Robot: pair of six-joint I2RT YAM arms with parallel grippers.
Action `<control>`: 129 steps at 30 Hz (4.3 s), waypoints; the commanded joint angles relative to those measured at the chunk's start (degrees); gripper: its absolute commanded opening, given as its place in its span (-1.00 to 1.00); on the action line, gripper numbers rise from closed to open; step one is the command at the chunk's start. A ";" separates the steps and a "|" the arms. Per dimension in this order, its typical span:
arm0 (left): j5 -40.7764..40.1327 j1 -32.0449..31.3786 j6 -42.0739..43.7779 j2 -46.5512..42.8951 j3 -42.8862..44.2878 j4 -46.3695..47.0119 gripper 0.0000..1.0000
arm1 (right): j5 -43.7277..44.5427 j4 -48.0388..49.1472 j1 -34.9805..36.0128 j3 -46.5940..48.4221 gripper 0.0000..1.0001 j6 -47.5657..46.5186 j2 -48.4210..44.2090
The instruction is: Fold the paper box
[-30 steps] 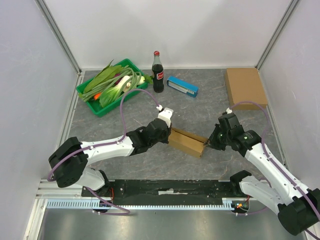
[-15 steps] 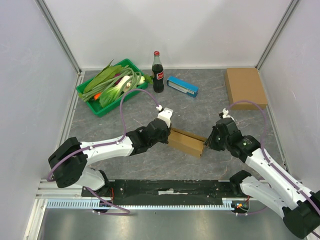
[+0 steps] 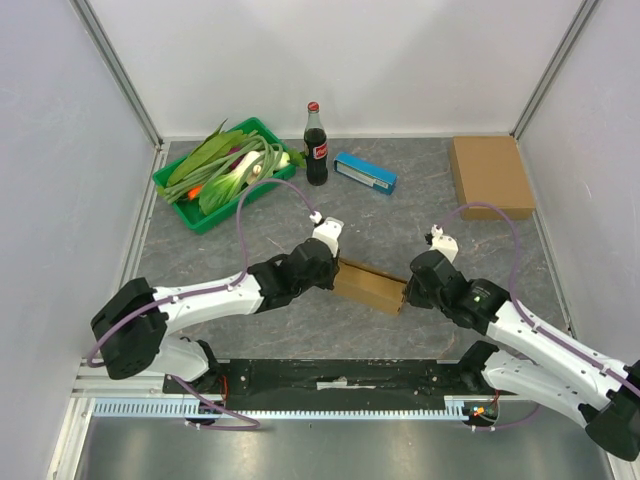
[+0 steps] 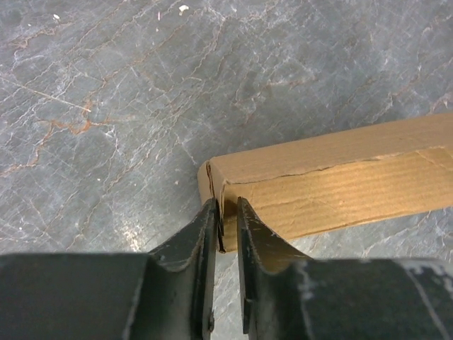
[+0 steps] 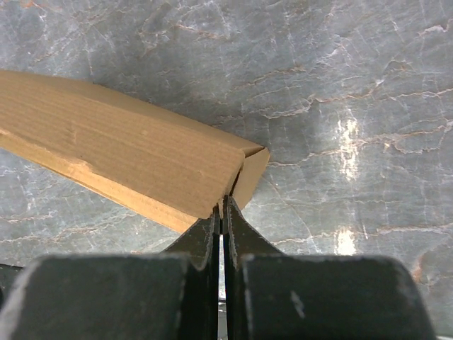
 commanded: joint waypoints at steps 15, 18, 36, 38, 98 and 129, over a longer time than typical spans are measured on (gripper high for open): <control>26.42 9.85 -8.68 -20.65 -3.93 -9.51 0.91 | 0.58 -1.34 1.08 0.57 -0.62 -7.03 2.82; 39.63 19.01 -12.47 -16.61 -1.65 -5.64 0.94 | -0.29 0.24 1.08 0.92 -0.49 -8.61 2.82; 43.00 20.52 -5.89 6.35 7.86 -0.98 0.07 | -2.14 2.01 1.08 2.24 -0.07 -12.57 1.68; 41.41 19.99 -5.01 5.47 6.89 -1.24 -0.01 | -2.40 1.66 1.08 2.68 0.01 -12.40 1.77; 44.49 7.25 -0.61 13.99 19.81 -5.99 -0.96 | -33.61 26.34 -12.01 -14.19 -1.00 16.68 -3.78; 26.91 2.59 -4.56 11.09 -1.02 13.08 -0.96 | -23.03 10.67 -14.03 5.67 -1.00 -13.36 -6.34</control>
